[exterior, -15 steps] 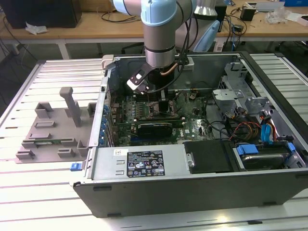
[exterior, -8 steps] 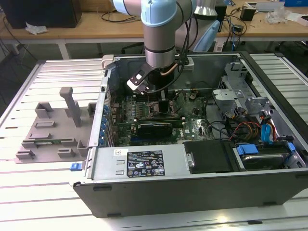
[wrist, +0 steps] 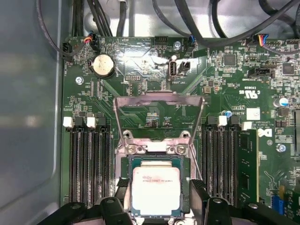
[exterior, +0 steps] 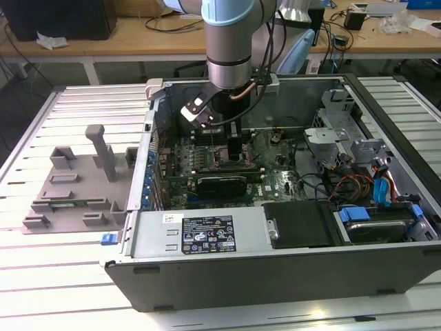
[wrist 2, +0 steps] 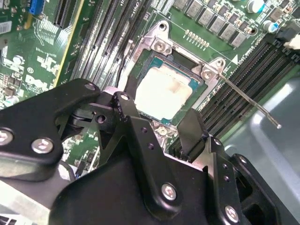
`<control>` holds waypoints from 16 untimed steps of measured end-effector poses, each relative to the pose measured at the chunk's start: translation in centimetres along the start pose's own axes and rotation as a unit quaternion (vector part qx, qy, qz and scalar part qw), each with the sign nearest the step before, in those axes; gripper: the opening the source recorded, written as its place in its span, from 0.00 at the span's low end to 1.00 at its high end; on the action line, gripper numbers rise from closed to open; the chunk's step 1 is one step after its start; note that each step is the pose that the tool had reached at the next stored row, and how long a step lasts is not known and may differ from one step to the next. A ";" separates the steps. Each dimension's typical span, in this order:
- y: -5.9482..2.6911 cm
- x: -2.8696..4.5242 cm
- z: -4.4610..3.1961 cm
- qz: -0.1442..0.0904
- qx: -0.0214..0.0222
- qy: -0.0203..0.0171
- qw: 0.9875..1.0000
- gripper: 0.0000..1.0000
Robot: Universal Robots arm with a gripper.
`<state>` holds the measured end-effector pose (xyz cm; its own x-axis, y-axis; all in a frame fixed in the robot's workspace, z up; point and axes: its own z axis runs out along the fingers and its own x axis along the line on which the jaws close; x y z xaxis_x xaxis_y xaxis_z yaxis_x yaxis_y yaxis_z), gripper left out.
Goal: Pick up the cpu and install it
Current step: 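Place the cpu into insertion slot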
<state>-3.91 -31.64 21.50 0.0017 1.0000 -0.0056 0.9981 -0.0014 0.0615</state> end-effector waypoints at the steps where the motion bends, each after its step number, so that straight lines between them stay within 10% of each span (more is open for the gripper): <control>1: 0.00 0.00 0.00 0.000 0.000 0.000 1.000 0.62; 7: 0.00 0.00 -0.01 0.000 0.000 0.000 1.000 0.54; 16: 0.00 -0.01 -0.03 0.000 0.000 0.000 1.000 0.11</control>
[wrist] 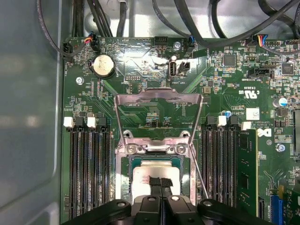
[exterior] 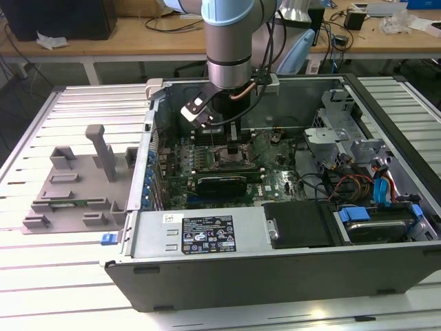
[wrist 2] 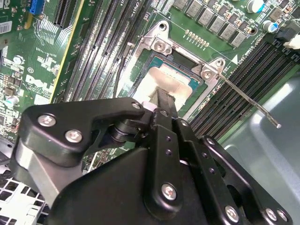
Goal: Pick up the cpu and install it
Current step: 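Place the cpu into insertion slot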
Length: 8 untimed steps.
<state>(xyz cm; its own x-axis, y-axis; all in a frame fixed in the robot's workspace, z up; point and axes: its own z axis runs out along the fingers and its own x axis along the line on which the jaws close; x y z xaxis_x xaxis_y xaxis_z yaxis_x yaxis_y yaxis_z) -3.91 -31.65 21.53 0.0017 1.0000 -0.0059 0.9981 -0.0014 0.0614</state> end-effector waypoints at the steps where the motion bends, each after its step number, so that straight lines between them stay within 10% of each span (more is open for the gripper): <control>1: 0.00 0.00 0.00 0.000 0.000 0.000 1.000 0.11; 8: -0.04 0.00 0.48 0.000 -0.002 0.002 1.000 0.11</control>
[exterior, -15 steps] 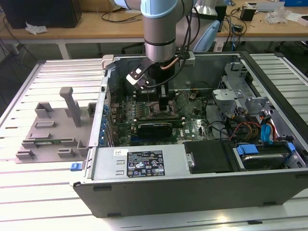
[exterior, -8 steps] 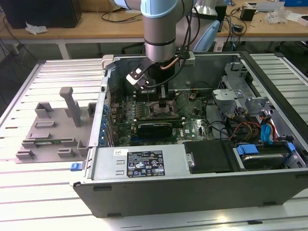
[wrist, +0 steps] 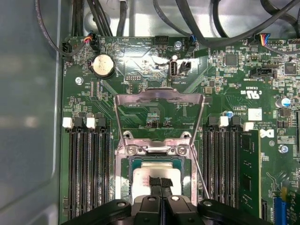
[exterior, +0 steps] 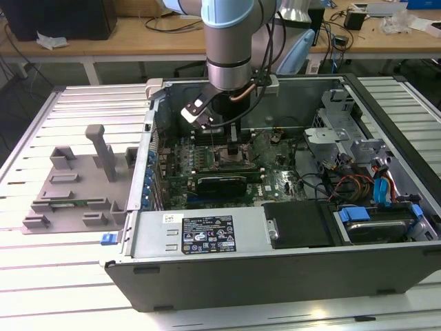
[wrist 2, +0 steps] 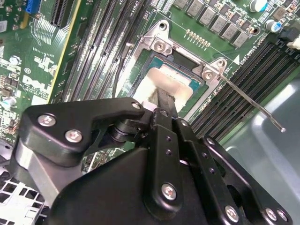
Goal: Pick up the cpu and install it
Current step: 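Place the cpu into insertion slot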
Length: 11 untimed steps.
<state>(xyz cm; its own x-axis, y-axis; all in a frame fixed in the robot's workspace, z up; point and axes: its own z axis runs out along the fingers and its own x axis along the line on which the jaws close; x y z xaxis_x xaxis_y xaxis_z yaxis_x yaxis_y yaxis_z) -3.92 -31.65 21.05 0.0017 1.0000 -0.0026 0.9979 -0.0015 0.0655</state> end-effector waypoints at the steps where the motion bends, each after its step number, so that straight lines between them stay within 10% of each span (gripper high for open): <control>1: -0.01 0.00 0.16 0.000 0.000 0.000 1.000 0.11; 11: -0.05 -0.01 0.65 0.000 0.000 0.000 1.000 0.11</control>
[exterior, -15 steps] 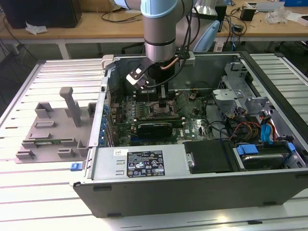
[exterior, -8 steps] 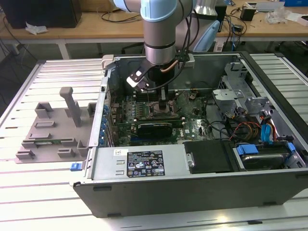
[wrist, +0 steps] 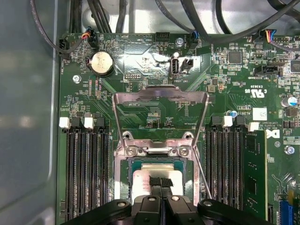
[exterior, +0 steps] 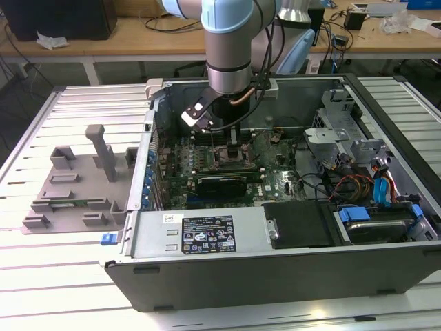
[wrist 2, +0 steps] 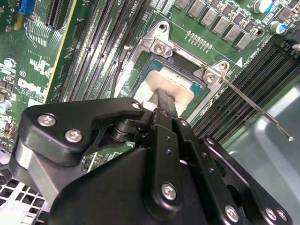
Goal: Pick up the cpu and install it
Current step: 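Place the cpu into insertion slot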
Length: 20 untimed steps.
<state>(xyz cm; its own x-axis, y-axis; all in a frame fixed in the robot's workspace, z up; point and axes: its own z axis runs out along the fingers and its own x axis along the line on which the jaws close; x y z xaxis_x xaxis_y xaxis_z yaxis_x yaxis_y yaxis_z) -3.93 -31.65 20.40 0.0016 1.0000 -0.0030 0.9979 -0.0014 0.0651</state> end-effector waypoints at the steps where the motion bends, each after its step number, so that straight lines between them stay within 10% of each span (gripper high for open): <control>1: -0.01 -0.01 0.04 0.000 0.000 0.000 1.000 0.11; 11: 0.03 0.03 -0.17 0.000 -0.001 0.001 1.000 0.11; 20: 0.23 0.00 -3.52 0.000 0.000 0.000 1.000 0.11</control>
<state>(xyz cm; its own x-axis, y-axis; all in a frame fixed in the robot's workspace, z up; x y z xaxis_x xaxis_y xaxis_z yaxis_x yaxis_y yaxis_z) -3.93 -31.64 23.93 0.0017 1.0000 -0.0025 0.9979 -0.0016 0.0655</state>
